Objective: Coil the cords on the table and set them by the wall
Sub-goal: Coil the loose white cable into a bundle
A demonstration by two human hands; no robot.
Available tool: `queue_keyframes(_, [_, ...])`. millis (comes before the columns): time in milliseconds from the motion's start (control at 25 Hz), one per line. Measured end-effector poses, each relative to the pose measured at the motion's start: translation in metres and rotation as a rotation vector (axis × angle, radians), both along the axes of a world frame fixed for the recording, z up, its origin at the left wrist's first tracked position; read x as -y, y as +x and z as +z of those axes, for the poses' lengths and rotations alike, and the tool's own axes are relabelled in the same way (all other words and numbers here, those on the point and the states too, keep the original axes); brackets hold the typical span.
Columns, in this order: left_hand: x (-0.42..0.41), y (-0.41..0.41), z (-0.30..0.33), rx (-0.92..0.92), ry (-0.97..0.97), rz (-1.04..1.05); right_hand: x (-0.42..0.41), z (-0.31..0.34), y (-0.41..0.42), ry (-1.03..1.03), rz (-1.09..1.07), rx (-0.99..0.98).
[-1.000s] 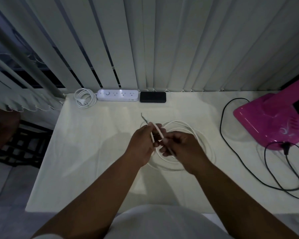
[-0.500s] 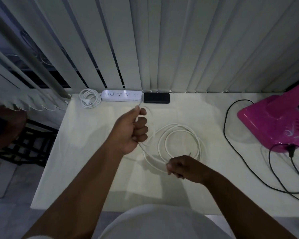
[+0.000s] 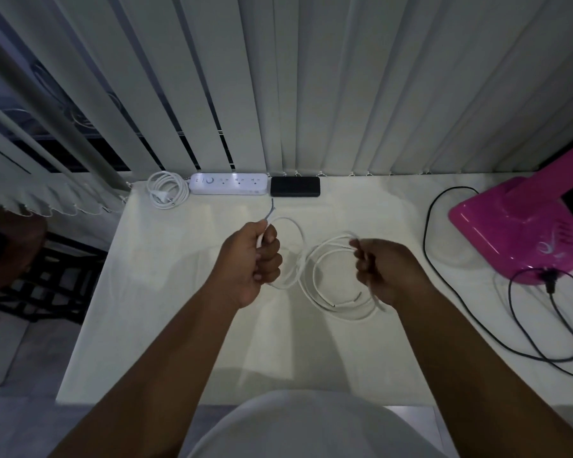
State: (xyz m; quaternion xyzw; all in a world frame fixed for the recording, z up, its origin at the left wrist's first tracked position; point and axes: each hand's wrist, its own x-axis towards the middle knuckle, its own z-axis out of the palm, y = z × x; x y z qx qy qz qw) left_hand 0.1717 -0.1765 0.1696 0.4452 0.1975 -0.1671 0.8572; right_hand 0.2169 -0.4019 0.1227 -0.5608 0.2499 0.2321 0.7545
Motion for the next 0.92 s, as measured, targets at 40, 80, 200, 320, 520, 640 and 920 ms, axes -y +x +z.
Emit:
queue_keyframes(40, [0.003, 0.000, -0.002, -0.013, 0.052, 0.029, -0.010, 0.015, -0.002, 0.196, -0.043, -0.005])
queue_keyframes(80, [0.006, -0.001, -0.004, -0.018, 0.100, 0.055, -0.020, 0.028, -0.007, 0.306, -0.036, 0.028])
queue_keyframes(200, [0.017, -0.001, -0.006, -0.023, 0.221, 0.108, -0.047, 0.053, -0.031, 0.258, 0.158, 0.223])
queue_keyframes(320, [0.026, -0.002, -0.006, 0.013, 0.358, 0.080, -0.062, 0.057, -0.054, -0.072, 0.352, 0.399])
queue_keyframes(520, [0.030, 0.000, -0.005, 0.111, 0.497, 0.093, -0.069, 0.038, -0.063, -0.443, 0.571, 0.490])
queue_keyframes(640, [0.007, 0.015, 0.004, 0.093, 0.085, 0.126, -0.055, 0.004, -0.077, -0.355, 0.954, 0.594])
queue_keyframes(920, [-0.056, 0.019, 0.022, 0.150, -0.059, -0.182, 0.059, -0.066, -0.054, -0.942, 1.057, 0.642])
